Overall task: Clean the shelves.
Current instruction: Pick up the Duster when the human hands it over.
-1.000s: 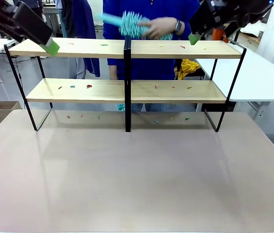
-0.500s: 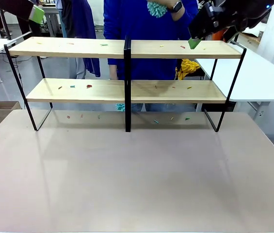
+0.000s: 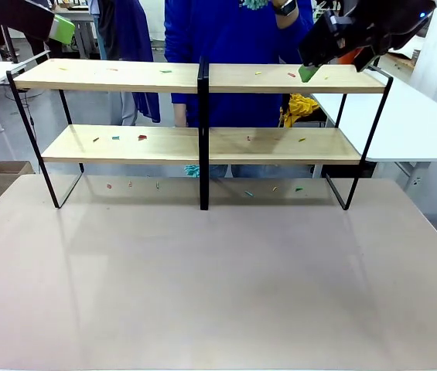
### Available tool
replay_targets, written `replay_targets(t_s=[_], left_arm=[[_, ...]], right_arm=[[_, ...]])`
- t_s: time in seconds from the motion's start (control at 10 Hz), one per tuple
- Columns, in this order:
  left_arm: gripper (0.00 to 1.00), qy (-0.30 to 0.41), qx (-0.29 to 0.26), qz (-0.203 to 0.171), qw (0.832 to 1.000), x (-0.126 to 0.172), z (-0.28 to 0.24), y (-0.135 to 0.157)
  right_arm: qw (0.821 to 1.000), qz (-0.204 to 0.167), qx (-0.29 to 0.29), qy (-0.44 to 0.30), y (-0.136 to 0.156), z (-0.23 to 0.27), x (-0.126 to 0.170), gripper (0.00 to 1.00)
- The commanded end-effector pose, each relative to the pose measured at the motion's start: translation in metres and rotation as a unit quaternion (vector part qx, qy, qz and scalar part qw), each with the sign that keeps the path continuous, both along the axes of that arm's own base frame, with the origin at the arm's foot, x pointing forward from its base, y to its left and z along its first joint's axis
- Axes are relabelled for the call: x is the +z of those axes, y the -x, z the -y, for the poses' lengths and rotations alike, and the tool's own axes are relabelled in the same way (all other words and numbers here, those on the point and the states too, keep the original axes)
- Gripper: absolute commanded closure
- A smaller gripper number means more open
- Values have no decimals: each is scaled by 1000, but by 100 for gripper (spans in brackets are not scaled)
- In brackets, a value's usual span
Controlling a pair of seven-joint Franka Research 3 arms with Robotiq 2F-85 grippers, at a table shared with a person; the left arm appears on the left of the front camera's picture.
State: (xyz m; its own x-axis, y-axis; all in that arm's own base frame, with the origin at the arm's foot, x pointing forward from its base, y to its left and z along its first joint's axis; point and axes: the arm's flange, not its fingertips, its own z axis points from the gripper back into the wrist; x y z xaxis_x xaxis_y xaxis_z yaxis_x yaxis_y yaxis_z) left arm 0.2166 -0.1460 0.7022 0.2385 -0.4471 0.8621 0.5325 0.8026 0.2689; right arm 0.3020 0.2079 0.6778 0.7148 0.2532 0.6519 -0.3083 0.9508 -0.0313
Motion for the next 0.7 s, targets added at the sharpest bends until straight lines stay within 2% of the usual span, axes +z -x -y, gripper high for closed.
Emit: replay_targets(t_s=[0.0, 0.3, 0.6], left_arm=[[0, 45, 10, -17, 999, -5, -5, -7], [0, 73, 29, -27, 997, -5, -7, -12], [0, 94, 42, -70, 992, -7, -7, -18]], right_arm=[[1000, -1, 5, 1, -6, 3, 1, 0], [1000, -10, 12, -1, -11, 4, -3, 0], [1000, -11, 13, -2, -12, 6, -3, 0]])
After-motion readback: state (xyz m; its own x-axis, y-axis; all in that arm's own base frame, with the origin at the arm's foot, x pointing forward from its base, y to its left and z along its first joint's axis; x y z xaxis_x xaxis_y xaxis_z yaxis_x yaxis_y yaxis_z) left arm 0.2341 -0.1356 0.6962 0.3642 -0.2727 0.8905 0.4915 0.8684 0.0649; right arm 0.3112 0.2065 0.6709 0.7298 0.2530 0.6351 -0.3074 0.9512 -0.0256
